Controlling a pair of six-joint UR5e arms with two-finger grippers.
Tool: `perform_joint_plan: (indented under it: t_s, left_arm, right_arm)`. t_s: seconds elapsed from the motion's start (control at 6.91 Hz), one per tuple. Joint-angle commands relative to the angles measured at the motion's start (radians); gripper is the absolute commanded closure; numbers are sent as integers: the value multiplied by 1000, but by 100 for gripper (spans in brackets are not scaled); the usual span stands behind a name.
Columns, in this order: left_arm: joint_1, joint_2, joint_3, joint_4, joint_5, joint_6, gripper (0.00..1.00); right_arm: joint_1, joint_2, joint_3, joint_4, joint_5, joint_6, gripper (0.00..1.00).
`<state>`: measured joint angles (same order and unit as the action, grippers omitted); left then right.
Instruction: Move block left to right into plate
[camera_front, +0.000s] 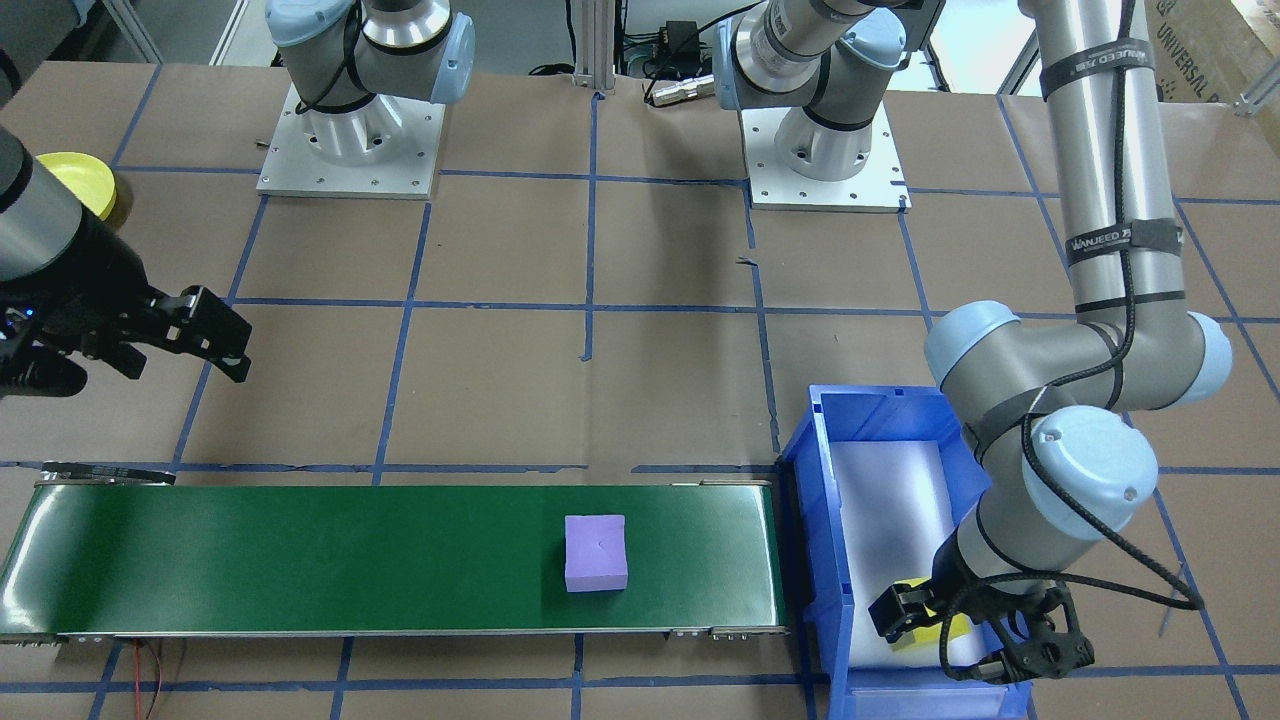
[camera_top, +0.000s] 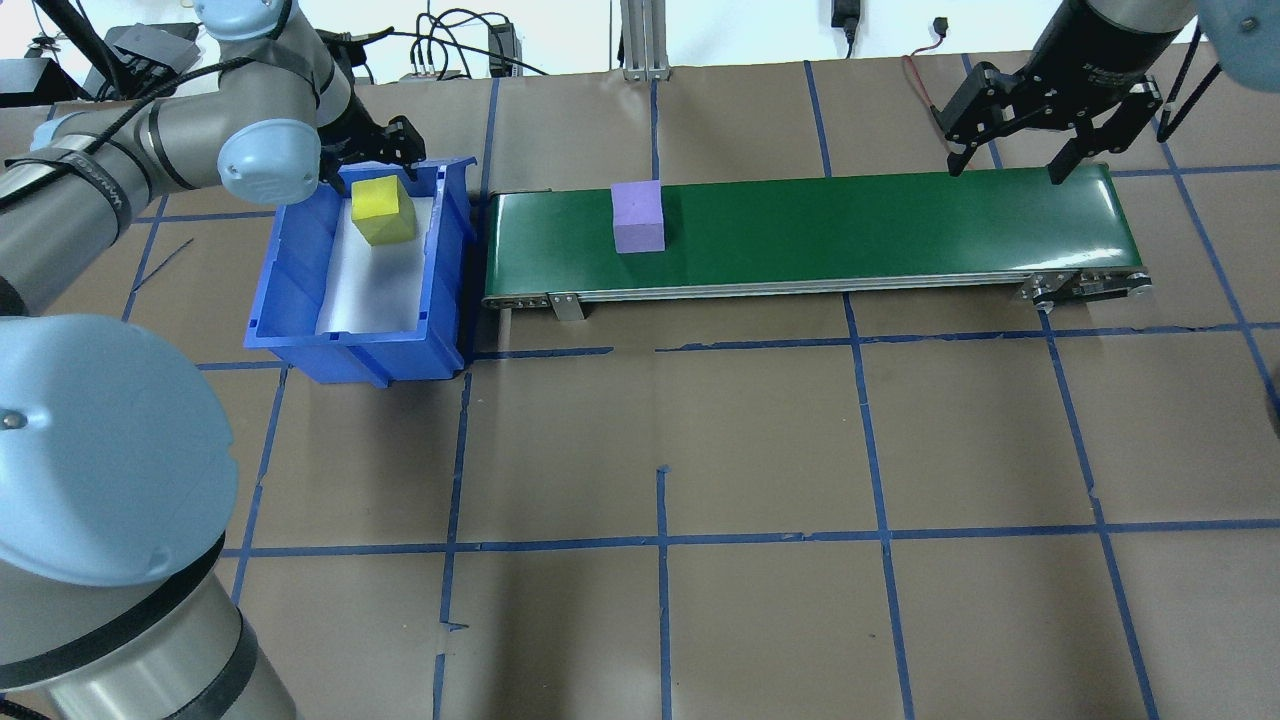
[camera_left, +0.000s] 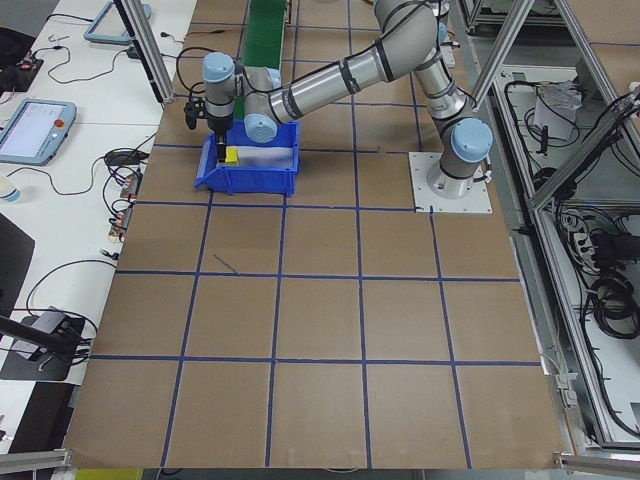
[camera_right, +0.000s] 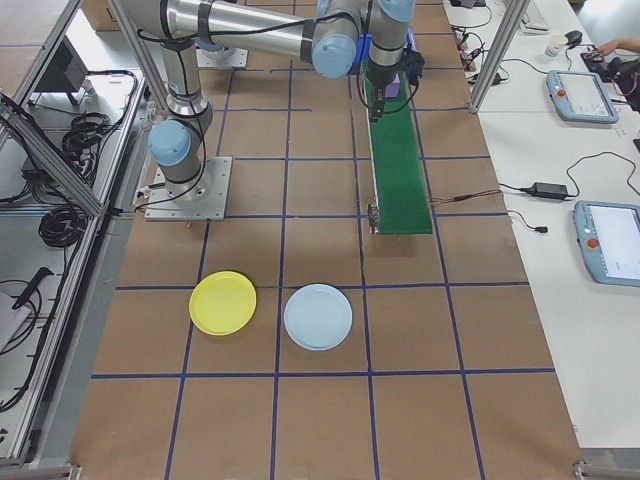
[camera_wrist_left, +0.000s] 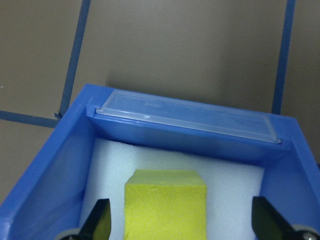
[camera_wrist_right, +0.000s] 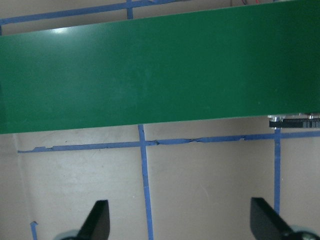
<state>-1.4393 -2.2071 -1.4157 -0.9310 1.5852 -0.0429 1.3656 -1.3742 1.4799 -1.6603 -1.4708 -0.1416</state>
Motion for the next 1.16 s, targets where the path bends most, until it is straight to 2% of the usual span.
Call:
perform_joint_plan:
  t_s: [0.0, 0.14, 0.29, 0.43, 0.58, 0.72, 0.87, 1.01]
  left_arm:
    - [0, -26, -23, 3, -2, 5, 1]
    - [0, -25, -35, 4, -1, 26, 47]
    - [0, -4, -32, 3, -2, 29, 67]
    - [0, 39, -29, 3, -2, 47, 69]
    - [-1, 129, -28, -11, -2, 49, 69]
    - [-6, 200, -25, -22, -40, 40, 69]
    - [-36, 248, -22, -25, -97, 31, 68]
    - [-126, 265, -25, -34, -87, -1, 68]
  right_arm:
    - [-101, 75, 5, -108, 18, -116, 0]
    - [-129, 93, 6, -125, 50, -154, 0]
    - [-140, 136, 8, -169, 56, -160, 0]
    - [-140, 150, 8, -206, 56, -161, 0]
    - [-140, 153, 0, -207, 56, -161, 0]
    - [-145, 161, -1, -240, 73, -159, 0]
    - [-163, 170, 0, -248, 127, -162, 0]
    - [-172, 172, 3, -248, 130, -173, 0]
